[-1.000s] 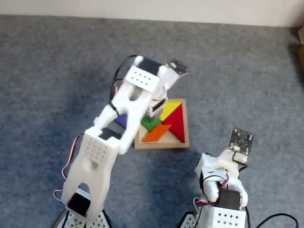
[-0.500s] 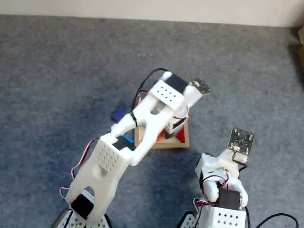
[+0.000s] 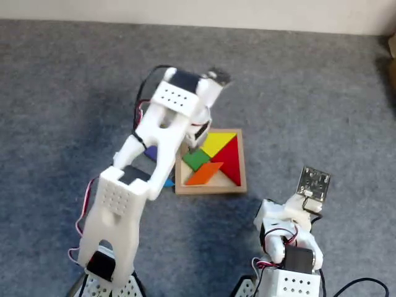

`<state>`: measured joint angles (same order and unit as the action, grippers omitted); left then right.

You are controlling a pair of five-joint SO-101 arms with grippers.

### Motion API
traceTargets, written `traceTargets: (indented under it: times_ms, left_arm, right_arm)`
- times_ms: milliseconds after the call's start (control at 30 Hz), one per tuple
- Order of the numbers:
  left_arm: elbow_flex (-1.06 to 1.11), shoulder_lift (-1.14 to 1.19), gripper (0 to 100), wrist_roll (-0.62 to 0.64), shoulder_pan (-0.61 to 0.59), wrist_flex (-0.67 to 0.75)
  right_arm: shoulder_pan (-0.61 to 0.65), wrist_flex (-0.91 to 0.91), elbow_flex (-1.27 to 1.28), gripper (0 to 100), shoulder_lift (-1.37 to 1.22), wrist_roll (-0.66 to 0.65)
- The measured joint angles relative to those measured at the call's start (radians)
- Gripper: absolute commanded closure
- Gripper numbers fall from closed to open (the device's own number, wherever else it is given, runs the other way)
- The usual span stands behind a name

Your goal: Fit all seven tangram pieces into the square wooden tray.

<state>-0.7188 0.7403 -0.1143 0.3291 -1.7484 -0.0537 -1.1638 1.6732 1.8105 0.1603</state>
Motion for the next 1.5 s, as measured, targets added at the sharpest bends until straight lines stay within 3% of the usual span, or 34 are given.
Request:
traceTargets:
  times_ms: [133,533,700,900,1333,1500]
  left_arm:
    - [0.000,0.106,85,-0.003,0.018,0.000]
    - [-0.002,0.114,85,0.018,0.238,0.000]
    - [-0.002,0.114,85,0.048,0.272,0.000]
    - [-0.002,0.114,85,0.048,0.252,0.000]
    - [-0.002,0.115,85,0.029,0.043,0.034]
    - [-0.011,0.115,85,0.127,0.023,0.112]
  right_arm:
    - [0.000,0.000,0.000,99.4,0.000,0.000]
    - [0.000,0.000,0.000,99.4,0.000,0.000]
    - [0.000,0.000,0.000,99.4,0.000,0.000]
    - [0.000,0.000,0.000,99.4,0.000,0.000]
    - [0.000,0.000,0.000,99.4,0.000,0.000]
    - [0.000,0.000,0.000,99.4,0.000,0.000]
